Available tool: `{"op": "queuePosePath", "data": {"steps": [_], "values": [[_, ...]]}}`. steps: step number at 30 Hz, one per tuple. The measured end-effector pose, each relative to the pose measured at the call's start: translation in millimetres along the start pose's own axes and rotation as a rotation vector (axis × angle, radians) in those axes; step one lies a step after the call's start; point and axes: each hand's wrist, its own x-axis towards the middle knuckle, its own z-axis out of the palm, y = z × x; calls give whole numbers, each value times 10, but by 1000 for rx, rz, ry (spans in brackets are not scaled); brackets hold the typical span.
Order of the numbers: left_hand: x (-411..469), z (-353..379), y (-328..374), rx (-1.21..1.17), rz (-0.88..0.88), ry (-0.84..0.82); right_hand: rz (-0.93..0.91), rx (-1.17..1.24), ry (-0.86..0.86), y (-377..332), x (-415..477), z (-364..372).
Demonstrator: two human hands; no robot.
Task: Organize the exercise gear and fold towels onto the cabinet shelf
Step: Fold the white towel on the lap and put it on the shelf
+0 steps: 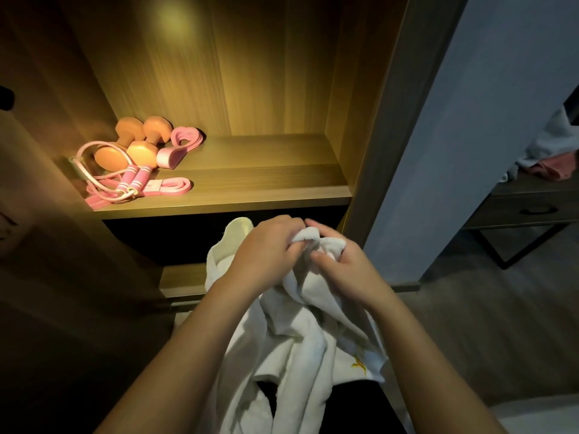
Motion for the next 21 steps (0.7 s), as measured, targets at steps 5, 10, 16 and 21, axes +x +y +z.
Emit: {"op": "queuePosePath", "data": {"steps": [5,10,16,21], "values": [[-180,66,-224,23,1,88,-42,-27,68,18,9,81],[-268,188,-632,125,-146,0,-56,-31,288,32,23,-15],[-323,211,-934,116,-254,90,67,-37,550,152,80,-292],[-248,-5,-764,123,-297,180,155,-159,542,184,78,-283]]}}
